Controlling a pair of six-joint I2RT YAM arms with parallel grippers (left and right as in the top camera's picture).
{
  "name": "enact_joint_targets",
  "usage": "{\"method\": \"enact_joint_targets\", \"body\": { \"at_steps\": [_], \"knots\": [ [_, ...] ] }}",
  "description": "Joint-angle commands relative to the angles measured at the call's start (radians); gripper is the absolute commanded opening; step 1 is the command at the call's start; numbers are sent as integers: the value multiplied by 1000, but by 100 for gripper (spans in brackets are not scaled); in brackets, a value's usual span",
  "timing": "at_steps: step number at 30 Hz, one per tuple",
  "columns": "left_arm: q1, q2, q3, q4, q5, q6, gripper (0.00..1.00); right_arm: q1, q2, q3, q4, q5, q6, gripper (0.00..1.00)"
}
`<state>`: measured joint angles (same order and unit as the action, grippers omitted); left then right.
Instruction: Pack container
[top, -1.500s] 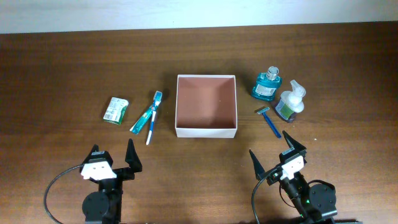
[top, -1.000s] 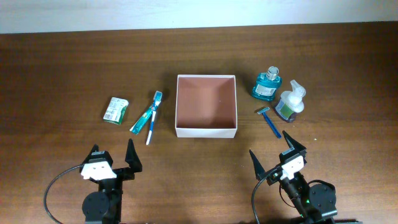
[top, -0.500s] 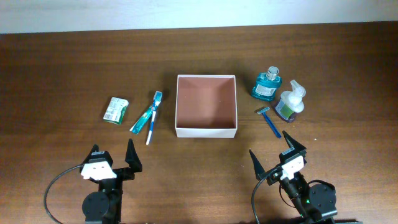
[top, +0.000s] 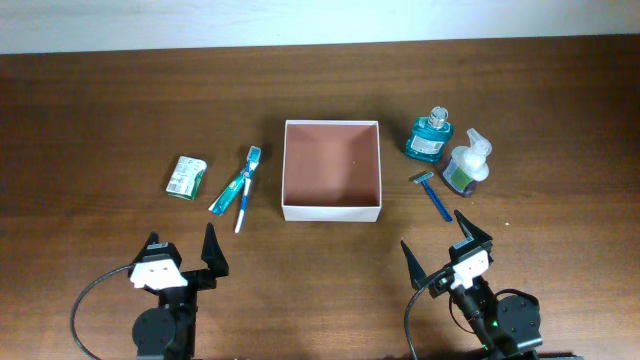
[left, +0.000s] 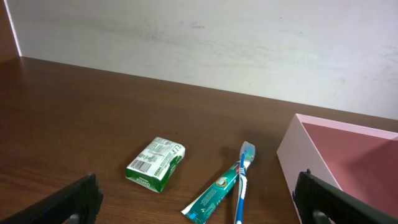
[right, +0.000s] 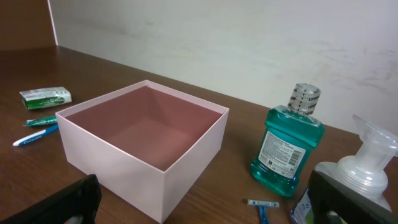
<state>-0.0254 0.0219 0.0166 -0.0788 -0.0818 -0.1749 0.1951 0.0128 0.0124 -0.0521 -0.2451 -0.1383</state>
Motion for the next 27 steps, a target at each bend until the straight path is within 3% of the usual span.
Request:
{"method": "enact_joint_targets", "body": {
  "at_steps": [1, 27],
  "knots": [
    [3, -10, -7, 2, 11, 19, 99, -6, -9, -7, -4, 10, -4, 99],
    [3, -10, -8, 2, 11, 19, 99, -6, -9, -7, 31, 10, -4, 99]
  ]
}}
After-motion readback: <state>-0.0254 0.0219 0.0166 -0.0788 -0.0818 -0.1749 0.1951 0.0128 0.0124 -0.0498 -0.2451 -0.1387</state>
